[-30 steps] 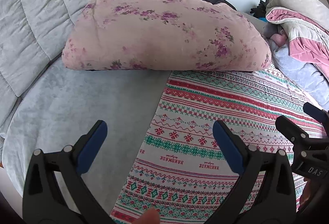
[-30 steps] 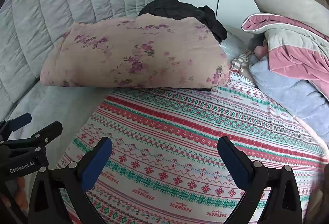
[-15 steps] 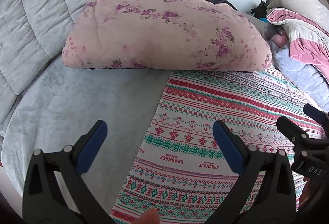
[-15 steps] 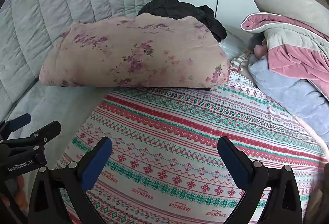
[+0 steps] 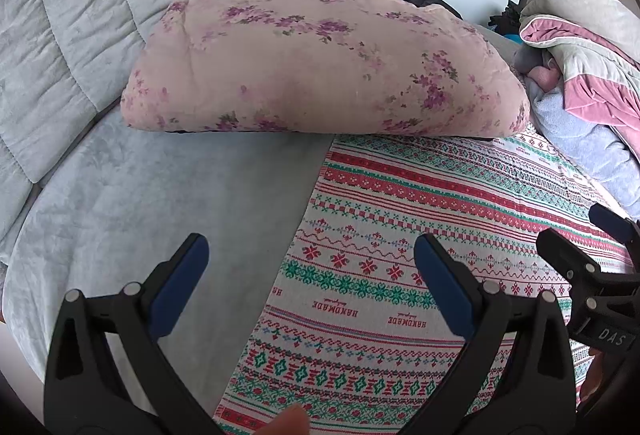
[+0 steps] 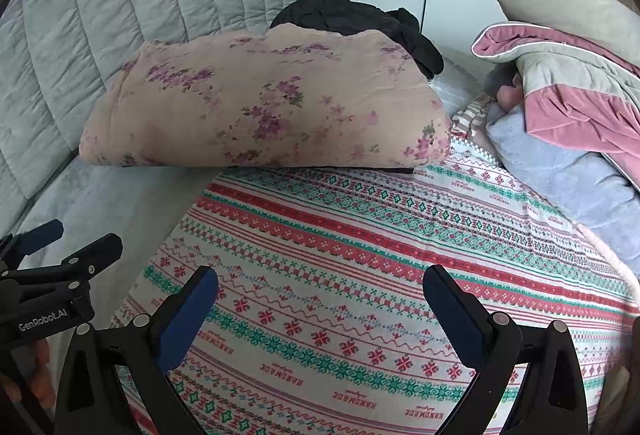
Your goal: Fold large clothes
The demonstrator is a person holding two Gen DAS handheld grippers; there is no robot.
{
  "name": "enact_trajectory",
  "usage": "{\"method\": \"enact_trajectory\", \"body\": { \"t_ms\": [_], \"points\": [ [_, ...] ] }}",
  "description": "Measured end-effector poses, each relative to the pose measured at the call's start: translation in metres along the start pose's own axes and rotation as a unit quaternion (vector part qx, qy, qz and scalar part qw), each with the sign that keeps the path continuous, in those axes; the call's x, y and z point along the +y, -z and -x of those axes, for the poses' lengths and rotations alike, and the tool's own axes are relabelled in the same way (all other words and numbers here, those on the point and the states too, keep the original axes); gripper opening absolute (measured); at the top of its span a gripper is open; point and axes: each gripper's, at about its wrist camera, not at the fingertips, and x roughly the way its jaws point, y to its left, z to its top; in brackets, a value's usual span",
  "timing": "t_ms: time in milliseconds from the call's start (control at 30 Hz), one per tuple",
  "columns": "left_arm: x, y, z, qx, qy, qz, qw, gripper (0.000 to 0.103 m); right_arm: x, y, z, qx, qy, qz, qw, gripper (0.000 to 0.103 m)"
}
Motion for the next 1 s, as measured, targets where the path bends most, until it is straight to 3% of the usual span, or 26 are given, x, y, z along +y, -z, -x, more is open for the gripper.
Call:
{"method": "enact_trajectory", "body": {
  "t_ms": [1000],
  "points": [
    [-0.0002, 0.0012, 0.0031, 0.004, 0.006, 0.000, 1.0000, 0.102, -0.0012, -0.0001, 0.0078, -0.002, 0.006, -0.009, 1.000, 0.103]
  ]
}}
